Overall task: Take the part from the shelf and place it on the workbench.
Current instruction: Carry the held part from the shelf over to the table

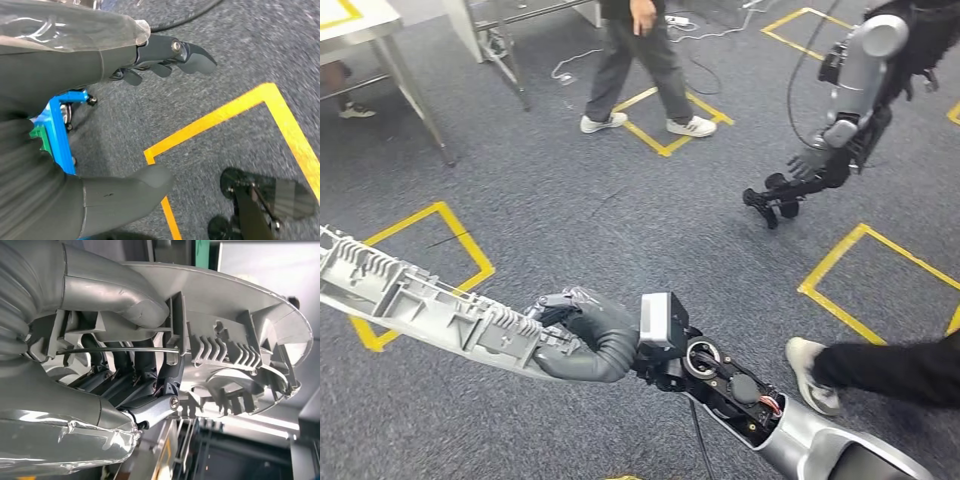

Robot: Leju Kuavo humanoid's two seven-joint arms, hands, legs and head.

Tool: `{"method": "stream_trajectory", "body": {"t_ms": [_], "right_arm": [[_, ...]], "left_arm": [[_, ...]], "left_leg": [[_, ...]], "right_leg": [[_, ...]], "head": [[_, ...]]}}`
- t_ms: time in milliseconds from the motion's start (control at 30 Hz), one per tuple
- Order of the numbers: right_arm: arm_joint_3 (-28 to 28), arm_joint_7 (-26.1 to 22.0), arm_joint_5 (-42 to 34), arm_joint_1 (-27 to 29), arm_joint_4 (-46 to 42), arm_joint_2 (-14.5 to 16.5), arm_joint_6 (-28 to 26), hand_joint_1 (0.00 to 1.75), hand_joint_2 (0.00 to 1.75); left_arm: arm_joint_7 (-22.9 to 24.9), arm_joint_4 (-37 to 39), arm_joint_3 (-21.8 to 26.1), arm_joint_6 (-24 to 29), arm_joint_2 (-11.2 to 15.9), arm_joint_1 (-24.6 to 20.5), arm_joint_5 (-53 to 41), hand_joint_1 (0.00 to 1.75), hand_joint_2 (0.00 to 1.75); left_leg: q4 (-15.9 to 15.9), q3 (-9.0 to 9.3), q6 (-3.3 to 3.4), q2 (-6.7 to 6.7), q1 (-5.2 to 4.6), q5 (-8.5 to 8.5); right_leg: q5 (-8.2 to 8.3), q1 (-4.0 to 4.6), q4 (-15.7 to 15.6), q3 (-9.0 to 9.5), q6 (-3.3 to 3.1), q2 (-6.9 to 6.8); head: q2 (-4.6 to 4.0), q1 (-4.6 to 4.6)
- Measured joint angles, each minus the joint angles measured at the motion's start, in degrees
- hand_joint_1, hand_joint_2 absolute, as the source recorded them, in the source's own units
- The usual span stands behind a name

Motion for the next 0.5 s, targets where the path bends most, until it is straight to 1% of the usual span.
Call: {"method": "stream_trajectory", "body": {"t_ms": [33, 67, 100, 133, 167, 200, 233, 267, 300, 333, 367, 400, 433, 467, 500], "right_arm": [[0.1, -0.09, -0.07, -0.13, 0.08, 0.01, 0.13, 1.75, 1.75], [0.2, -0.17, -0.2, -0.23, 0.2, 0.01, 0.25, 1.75, 1.75], [0.3, -0.26, -0.38, -0.29, 0.34, 0.01, 0.36, 1.75, 1.75], [0.38, -0.31, -0.55, -0.3, 0.52, 0.01, 0.43, 1.75, 1.75], [0.45, -0.33, -0.68, -0.3, 0.67, 0.02, 0.44, 1.75, 1.75], [0.49, -0.35, -0.75, -0.32, 0.76, 0.02, 0.44, 1.75, 1.75], [0.54, -0.36, -0.78, -0.35, 0.81, 0.02, 0.44, 1.75, 1.75], [0.59, -0.37, -0.79, -0.44, 0.82, 0.02, 0.45, 1.75, 1.75], [0.64, -0.39, -0.79, -0.55, 0.82, 0.02, 0.45, 1.75, 1.75], [0.7, -0.43, -0.8, -0.72, 0.83, 0.02, 0.46, 1.75, 1.75], [0.77, -0.46, -0.8, -0.89, 0.84, 0.04, 0.46, 1.75, 1.75], [0.86, -0.5, -0.8, -1.05, 0.84, 0.09, 0.46, 1.75, 1.75], [0.95, -0.54, -0.79, -1.23, 0.84, 0.18, 0.45, 1.75, 1.75], [1.05, -0.55, -0.79, -1.39, 0.85, 0.33, 0.45, 1.75, 1.75], [1.14, -0.57, -0.79, -1.54, 0.85, 0.49, 0.45, 1.75, 1.75]], "left_arm": [[0.02, 0.0, 0.01, 0.15, 0.03, -0.01, 0.14, 0.0, 1.75], [0.04, 0.0, 0.02, 0.3, 0.06, -0.01, 0.27, 0.0, 1.75], [0.05, 0.0, 0.03, 0.45, 0.11, -0.03, 0.38, 0.0, 1.75], [0.05, 0.0, 0.04, 0.58, 0.16, -0.04, 0.48, 0.0, 1.75], [0.05, 0.0, 0.04, 0.67, 0.21, -0.03, 0.56, 0.0, 1.75], [0.04, 0.0, 0.05, 0.7, 0.24, -0.03, 0.61, 0.0, 1.75], [0.04, 0.0, 0.05, 0.72, 0.25, -0.02, 0.64, 0.0, 1.75], [0.03, 0.0, 0.05, 0.73, 0.23, -0.01, 0.66, 0.0, 1.75], [0.03, 0.0, 0.05, 0.75, 0.16, -0.04, 0.7, 0.0, 1.75], [0.03, 0.0, 0.05, 0.84, 0.1, -0.07, 0.76, 0.0, 1.75], [0.03, 0.0, 0.05, 0.94, 0.05, -0.07, 0.85, 0.0, 1.75], [0.04, 0.0, 0.06, 1.07, 0.02, -0.03, 0.97, 0.0, 1.75], [0.04, 0.0, 0.07, 1.19, 0.06, 0.09, 1.08, 0.0, 1.75], [0.05, 0.0, 0.08, 1.24, 0.11, 0.23, 1.19, 0.0, 1.75], [0.04, 0.0, 0.08, 1.27, 0.15, 0.33, 1.29, 0.0, 1.75]], "left_leg": [[-0.07, 0.0, 0.29, -0.55, 0.07, 0.13], [-0.09, -0.03, 0.46, -1.1, 0.07, 0.2], [-0.09, -0.06, 0.6, -1.72, 0.03, 0.25], [-0.08, -0.06, 0.67, -2.43, -0.05, 0.28], [-0.07, -0.06, 0.69, -3.2, -0.13, 0.29], [-0.05, -0.02, 0.7, -4.03, -0.21, 0.3], [-0.04, 0.05, 0.69, -4.85, -0.26, 0.31], [-0.05, 0.1, 0.66, -5.63, -0.24, 0.33], [-0.03, 0.07, 0.55, -6.31, -0.27, 0.4], [-0.01, -0.05, 0.35, -6.91, -0.19, 0.52], [-0.03, -0.27, 0.07, -7.44, -0.06, 0.69], [-0.16, -0.45, -0.31, -7.97, 0.06, 0.93], [-0.41, -0.57, -0.71, -8.53, 0.16, 1.19], [-0.37, -0.72, -0.96, -8.26, 0.18, 1.15], [0.33, -1.17, -1.15, -7.24, 0.09, 0.58]], "right_leg": [[-1.7, -0.17, 2.65, -1.07, 0.22, 1.39], [-3.8, -0.28, 6.52, -2.7, 0.35, 2.96], [-5.73, -0.32, 10.89, -4.65, 0.41, 3.88], [-6.9, -0.31, 14.43, -6.33, 0.4, 4.3], [-6.98, -0.31, 16.15, -7.23, 0.3, 4.5], [-5.81, -0.28, 15.37, -7.01, 0.05, 4.68], [-3.7, -0.23, 12.28, -5.72, -0.31, 5.05], [-1.29, -0.1, 7.94, -3.86, -0.75, 5.97], [0.56, -0.02, 3.82, -2.08, -1.17, 7.23], [1.7, 0.09, 0.84, -0.85, -1.43, 8.24], [2.09, 0.22, -0.69, -0.28, -1.58, 8.93], [2.04, 0.31, -1.1, -0.17, -1.64, 8.93], [2.26, 0.34, -1.46, -0.08, -1.7, 8.38], [2.57, 0.26, -1.96, 0.11, -1.82, 7.71], [2.93, 0.13, -2.51, 0.32, -2.02, 7.06]], "head": [[0.0, 0.26], [0.0, 0.57], [0.0, 0.85], [0.0, 1.07], [0.0, 1.2], [0.0, 1.3], [0.0, 1.37], [0.0, 1.48], [0.0, 1.44], [0.0, 1.44], [0.0, 1.51], [0.0, 1.52], [0.0, 1.65], [0.0, 1.6], [0.0, 1.32]]}}
